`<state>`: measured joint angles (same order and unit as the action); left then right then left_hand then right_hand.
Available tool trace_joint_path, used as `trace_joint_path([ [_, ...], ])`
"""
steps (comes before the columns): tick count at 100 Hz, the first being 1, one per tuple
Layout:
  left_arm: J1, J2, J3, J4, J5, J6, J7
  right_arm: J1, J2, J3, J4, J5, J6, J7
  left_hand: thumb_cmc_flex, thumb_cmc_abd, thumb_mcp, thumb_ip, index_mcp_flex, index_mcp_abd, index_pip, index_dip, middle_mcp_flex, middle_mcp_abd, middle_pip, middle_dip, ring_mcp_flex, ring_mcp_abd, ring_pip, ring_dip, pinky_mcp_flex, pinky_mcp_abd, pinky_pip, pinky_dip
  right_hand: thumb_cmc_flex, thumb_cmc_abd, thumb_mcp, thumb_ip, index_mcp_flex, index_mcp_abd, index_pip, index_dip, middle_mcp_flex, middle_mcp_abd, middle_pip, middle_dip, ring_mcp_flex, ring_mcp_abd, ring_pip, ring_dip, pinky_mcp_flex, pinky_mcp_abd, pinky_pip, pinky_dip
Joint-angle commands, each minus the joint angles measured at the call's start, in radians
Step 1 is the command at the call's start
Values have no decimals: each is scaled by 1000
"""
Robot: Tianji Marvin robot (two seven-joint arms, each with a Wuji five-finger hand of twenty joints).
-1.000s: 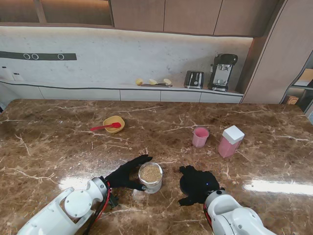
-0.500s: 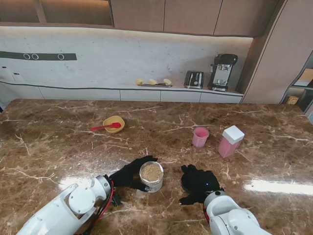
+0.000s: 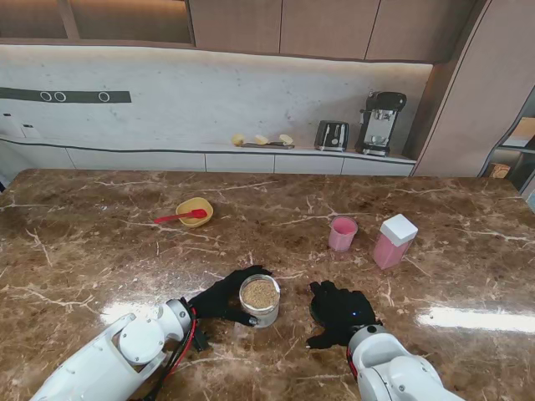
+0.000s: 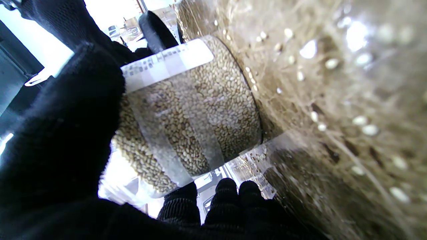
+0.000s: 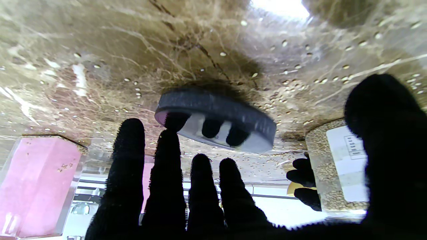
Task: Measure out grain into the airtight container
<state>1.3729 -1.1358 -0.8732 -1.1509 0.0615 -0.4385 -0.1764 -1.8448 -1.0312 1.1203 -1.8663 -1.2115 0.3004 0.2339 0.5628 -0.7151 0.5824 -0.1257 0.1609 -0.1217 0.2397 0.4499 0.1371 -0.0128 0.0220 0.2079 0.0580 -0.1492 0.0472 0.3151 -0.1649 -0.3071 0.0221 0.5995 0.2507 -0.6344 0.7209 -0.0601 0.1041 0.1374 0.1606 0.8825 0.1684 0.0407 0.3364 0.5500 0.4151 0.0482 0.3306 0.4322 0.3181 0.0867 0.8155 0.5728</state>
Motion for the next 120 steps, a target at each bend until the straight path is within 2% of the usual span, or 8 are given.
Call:
trace_joint_path([
  [1,28,-4,12,38,7,21,-6,-21,-1,-4,3,-12,-10,9,2,-3,9,-6,-36,-43,-148,18,-26,6,-26,-7,-25,229,-13,0,94,375,126,-4,-5,-4,-16,24,-20,-5,8,24,-10,9,16,8,10,-30,35,38,7,-4,4,31],
  [19,30,-5,6,33,10,23,0,-30,-1,-5,-1,-39,-16,-7,4,12,-3,-4,-38,-36,-164,20,-25,6,-24,-1,-25,227,-10,8,91,376,138,11,0,-5,-15,24,-21,-7,13,29,-8,6,32,6,11,-39,58,47,10,-16,14,35],
  [31,25,-5,8,36,13,21,2,-34,-3,-5,-2,-53,-13,-25,8,13,-12,-1,-39,-34,-181,20,-23,7,-20,7,-25,230,-8,16,88,381,147,24,-1,-4,-17,23,-22,-10,14,29,-13,3,34,2,-50,-47,47,45,-42,-40,-10,29],
  [48,18,-2,16,41,14,26,-11,-35,-5,1,-3,-63,-4,-43,13,14,-18,1,-39,-30,-196,19,-25,7,-19,18,-27,235,-10,18,86,382,147,31,-11,-4,-13,23,-23,-17,-7,19,-21,3,-13,-21,-192,-56,43,40,-180,-62,-99,18],
  [68,15,-4,24,50,17,26,-10,-25,-3,-2,5,-66,2,-14,26,22,-17,6,-28,-22,-206,13,-25,6,-24,15,-25,230,-11,19,86,384,143,33,-16,-4,-9,22,-16,-19,-34,1,-25,11,-71,-34,-218,-37,6,-1,-203,-50,-144,25],
  [99,20,0,22,41,24,36,-14,11,2,-22,46,-44,22,36,51,45,-20,18,3,-41,19,45,-23,5,-20,24,-25,234,-10,22,88,389,135,31,1,-4,-17,20,0,-16,-82,-48,-17,35,-100,-53,-116,16,-37,-35,-92,-3,-107,34],
  [112,22,-1,22,41,25,37,-10,20,4,-29,57,-49,20,47,51,47,-13,19,0,-44,68,43,-23,6,-18,31,-26,240,-9,26,87,392,137,34,37,-2,-40,19,-9,-16,-9,19,0,15,4,-13,4,-11,40,25,9,-12,-13,45],
  [120,21,-2,22,42,25,35,-8,25,5,-32,64,-61,18,53,51,48,-12,19,-3,-44,73,39,-23,7,-18,31,-26,238,-8,28,87,393,140,37,84,-6,-59,17,6,-23,21,27,22,2,52,7,48,-36,101,69,60,-26,31,44],
])
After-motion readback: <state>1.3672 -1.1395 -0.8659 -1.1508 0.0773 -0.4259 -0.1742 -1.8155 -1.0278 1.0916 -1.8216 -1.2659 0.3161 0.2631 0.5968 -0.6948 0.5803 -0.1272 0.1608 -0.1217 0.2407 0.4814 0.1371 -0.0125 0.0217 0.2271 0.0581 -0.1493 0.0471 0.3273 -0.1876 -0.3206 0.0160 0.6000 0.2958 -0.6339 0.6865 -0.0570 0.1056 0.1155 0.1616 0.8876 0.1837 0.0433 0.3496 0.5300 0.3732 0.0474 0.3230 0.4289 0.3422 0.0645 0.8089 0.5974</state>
